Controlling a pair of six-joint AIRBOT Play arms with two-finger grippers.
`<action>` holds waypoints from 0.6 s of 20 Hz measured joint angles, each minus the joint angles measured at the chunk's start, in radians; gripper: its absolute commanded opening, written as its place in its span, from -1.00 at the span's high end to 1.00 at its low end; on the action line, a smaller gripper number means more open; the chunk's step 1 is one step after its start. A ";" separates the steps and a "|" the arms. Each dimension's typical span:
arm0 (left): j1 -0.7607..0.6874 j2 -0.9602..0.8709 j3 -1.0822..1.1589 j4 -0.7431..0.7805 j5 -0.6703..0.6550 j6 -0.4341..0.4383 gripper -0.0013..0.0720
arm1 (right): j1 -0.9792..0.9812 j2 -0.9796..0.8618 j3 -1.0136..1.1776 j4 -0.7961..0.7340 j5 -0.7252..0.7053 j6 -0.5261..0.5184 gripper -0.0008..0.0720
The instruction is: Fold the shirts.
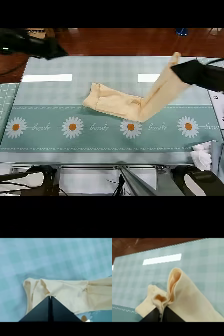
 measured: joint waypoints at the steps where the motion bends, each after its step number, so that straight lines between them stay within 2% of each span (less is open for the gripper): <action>1: 0.053 0.027 0.000 0.003 -0.017 0.001 0.89 | 0.067 -0.057 0.000 -0.011 -0.065 0.013 0.91; 6: 0.194 0.100 0.000 0.012 -0.108 0.003 0.89 | 0.352 -0.349 0.000 -0.012 -0.465 0.041 0.91; 12: 0.182 0.116 0.000 0.016 -0.150 0.013 0.89 | 0.599 -0.588 0.012 0.103 -0.852 0.051 0.91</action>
